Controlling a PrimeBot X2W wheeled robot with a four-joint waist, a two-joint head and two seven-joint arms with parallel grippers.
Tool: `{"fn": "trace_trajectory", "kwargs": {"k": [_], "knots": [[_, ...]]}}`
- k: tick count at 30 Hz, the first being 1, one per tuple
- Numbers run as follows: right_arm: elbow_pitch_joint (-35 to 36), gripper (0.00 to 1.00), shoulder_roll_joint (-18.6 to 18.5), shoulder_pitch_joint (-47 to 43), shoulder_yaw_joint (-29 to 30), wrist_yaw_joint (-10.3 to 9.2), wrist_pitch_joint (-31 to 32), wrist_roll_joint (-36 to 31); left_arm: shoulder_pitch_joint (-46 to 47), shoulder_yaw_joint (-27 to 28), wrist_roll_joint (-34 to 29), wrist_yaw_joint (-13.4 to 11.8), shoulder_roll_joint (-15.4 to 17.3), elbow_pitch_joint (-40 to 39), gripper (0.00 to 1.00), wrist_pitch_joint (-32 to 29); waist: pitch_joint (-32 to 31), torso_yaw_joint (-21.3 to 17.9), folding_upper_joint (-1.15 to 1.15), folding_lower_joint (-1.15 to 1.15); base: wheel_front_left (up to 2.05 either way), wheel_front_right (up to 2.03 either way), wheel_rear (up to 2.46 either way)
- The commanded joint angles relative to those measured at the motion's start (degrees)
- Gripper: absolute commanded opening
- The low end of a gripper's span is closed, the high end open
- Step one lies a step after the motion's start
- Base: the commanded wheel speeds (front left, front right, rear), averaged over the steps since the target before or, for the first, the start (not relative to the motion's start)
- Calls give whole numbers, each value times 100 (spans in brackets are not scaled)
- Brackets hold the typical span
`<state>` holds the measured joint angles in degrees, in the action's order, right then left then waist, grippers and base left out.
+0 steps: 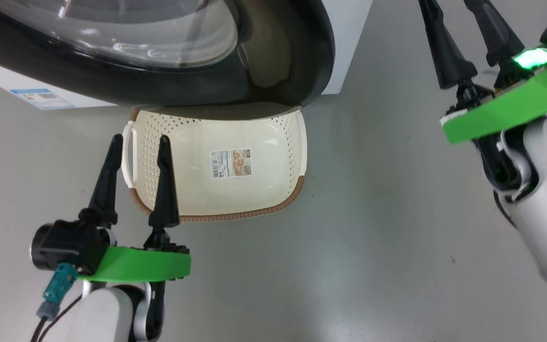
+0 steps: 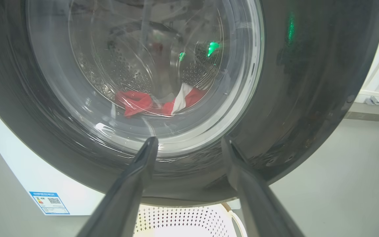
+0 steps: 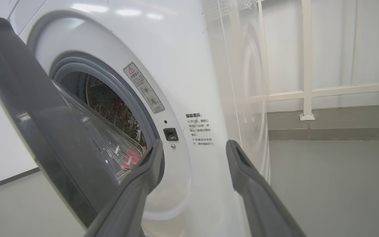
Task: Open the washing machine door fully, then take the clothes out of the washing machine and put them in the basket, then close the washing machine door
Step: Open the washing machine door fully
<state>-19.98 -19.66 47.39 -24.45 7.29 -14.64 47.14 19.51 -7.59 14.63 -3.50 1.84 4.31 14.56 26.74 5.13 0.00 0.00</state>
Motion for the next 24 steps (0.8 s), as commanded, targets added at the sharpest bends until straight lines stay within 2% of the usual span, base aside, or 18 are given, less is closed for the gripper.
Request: {"fn": "trace_trajectory", "kwargs": {"k": [1,2,4,10,15,24], "knots": [[251,100,190,-399,173,20,-33,-396,-85,196,16,25,104,-133,100,44,-13,-10,0,0,0,0,0],[431,100,334,-667,407,20,-34,-875,-80,196,20,22,104,-138,100,44,-20,-13,0,0,0,0,0],[611,100,418,-900,585,20,-34,-1331,-82,189,19,17,104,-148,100,44,-26,-13,0,0,0,0,0],[1267,100,810,-1471,1299,20,-35,-2262,-79,232,-20,0,104,-241,100,44,27,-32,0,0,0,0,0],[1643,100,1064,-1914,1641,20,-35,-2629,-102,219,-35,-5,104,-285,100,44,60,-20,0,0,0,0,0],[1911,100,1152,-2447,1790,20,-35,-2864,-96,210,-52,-12,104,-310,100,44,95,-10,0,0,0,0,0]]}}
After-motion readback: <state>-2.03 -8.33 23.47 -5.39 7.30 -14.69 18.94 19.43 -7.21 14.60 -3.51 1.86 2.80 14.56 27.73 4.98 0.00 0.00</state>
